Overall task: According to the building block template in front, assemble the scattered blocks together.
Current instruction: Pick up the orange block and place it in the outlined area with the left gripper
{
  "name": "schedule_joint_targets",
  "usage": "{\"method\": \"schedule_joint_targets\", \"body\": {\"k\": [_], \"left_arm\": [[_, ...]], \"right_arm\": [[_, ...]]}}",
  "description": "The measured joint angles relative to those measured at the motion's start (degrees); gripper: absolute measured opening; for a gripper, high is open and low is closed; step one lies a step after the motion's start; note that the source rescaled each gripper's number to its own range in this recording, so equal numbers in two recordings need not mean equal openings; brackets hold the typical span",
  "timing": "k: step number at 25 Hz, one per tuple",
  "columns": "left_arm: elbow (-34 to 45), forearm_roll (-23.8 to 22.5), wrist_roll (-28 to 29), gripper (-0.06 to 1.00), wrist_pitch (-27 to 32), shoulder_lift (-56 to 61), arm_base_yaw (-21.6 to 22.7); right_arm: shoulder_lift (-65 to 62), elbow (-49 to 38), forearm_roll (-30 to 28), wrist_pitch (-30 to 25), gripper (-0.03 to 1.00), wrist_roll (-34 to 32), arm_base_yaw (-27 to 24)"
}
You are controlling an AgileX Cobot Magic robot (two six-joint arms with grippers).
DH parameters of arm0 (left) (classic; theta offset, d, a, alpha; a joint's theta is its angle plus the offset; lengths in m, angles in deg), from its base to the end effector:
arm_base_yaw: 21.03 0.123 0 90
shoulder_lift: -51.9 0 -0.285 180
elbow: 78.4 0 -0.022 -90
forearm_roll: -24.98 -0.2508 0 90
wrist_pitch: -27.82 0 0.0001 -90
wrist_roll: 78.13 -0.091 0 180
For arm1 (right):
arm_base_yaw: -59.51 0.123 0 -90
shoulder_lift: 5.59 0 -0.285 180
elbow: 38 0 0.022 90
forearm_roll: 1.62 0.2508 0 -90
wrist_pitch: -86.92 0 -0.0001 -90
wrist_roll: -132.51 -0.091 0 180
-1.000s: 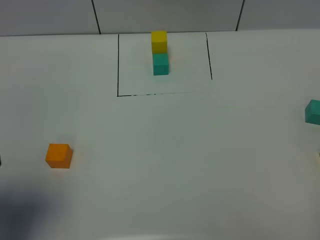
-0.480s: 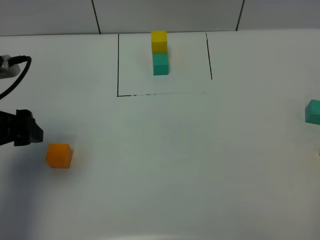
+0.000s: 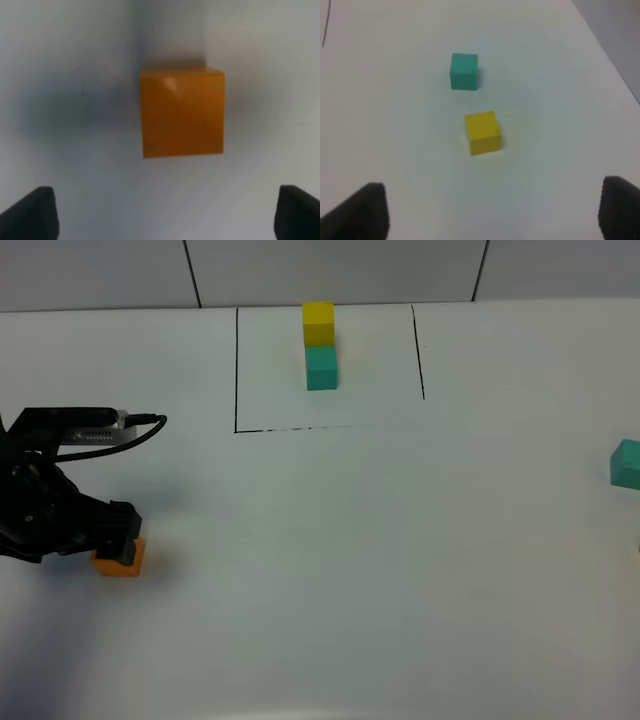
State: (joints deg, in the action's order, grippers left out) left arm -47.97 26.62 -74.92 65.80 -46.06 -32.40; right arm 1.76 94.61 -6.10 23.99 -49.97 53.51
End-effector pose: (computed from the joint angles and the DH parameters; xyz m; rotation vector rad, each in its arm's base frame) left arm 0.2654 -0.0550 0.1783 0.1772 2.9019 -0.0734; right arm -0.0108 -0.0052 0.2801 0.1585 2.0477 -0.1317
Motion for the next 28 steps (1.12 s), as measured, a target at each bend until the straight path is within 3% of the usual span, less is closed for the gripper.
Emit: {"method": "schedule_joint_targets", "body": {"k": [12, 25, 28], "left_arm": [[0.0, 0.6, 0.5, 0.88, -6.0, -7.8, -0.2], [0.0, 0.6, 0.5, 0.54, -9.6, -11.4, -0.2], [0.0, 0.6, 0.5, 0.35, -10.0, -11.4, -0.2]], "right_arm": [[0.0, 0.0, 0.0, 0.0, 0.77, 0.0, 0.0], [0.0, 0.0, 0.0, 0.0, 0.77, 0.0, 0.0], [0.0, 0.0, 0.0, 0.0, 0.77, -0.1, 0.0]]}}
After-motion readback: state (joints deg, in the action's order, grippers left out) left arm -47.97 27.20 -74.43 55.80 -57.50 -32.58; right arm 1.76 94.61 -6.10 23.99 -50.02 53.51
